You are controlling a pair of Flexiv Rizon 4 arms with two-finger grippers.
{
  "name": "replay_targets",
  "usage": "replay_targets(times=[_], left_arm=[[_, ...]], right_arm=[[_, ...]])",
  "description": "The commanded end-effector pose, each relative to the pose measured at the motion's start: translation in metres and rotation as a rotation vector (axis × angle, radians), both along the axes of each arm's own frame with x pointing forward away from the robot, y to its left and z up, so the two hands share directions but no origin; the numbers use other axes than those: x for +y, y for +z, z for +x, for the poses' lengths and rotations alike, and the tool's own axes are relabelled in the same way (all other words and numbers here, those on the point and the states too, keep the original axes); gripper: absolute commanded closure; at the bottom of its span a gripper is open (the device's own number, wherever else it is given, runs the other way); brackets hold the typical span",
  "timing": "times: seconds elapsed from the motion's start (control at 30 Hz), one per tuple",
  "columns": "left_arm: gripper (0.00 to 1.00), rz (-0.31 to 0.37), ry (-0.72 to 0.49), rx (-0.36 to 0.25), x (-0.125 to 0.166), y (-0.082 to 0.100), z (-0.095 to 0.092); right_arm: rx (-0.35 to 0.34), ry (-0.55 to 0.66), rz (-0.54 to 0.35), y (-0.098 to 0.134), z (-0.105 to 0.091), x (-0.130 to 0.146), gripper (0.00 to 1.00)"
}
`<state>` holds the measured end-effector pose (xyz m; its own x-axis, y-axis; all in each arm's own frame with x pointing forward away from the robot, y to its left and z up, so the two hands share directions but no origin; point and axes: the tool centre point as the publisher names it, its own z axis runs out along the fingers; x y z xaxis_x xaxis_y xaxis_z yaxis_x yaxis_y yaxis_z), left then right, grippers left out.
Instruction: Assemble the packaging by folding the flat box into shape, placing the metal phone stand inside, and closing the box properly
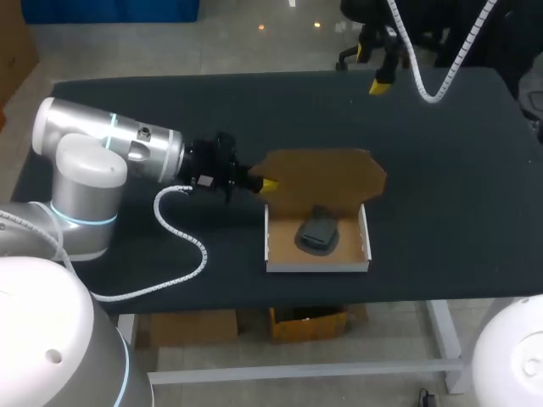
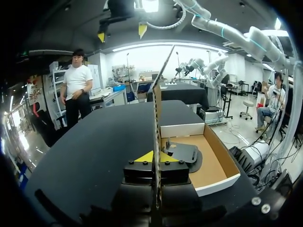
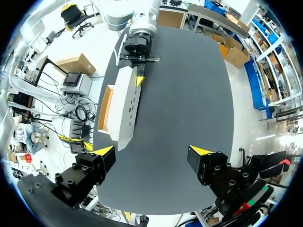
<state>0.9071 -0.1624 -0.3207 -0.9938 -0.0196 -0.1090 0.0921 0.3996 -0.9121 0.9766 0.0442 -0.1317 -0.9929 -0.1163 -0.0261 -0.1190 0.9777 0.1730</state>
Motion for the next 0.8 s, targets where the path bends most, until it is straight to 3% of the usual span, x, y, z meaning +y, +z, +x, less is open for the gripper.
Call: replay_targets(times=[0.03, 0.8], left_arm=[[1.0, -0.003, 0.013, -0.01, 0.0013, 0.0019, -0.0048], [1.0, 0.004, 0.069, -0.043, 0.003, -0.0027, -0.009]], right_arm=[[-0.003, -0.001, 0.001, -0.0008, -0.0018, -0.0001, 0.0], [0.001, 0.004, -0.003, -0.0017, -0.0004, 0.0041, 0.0]])
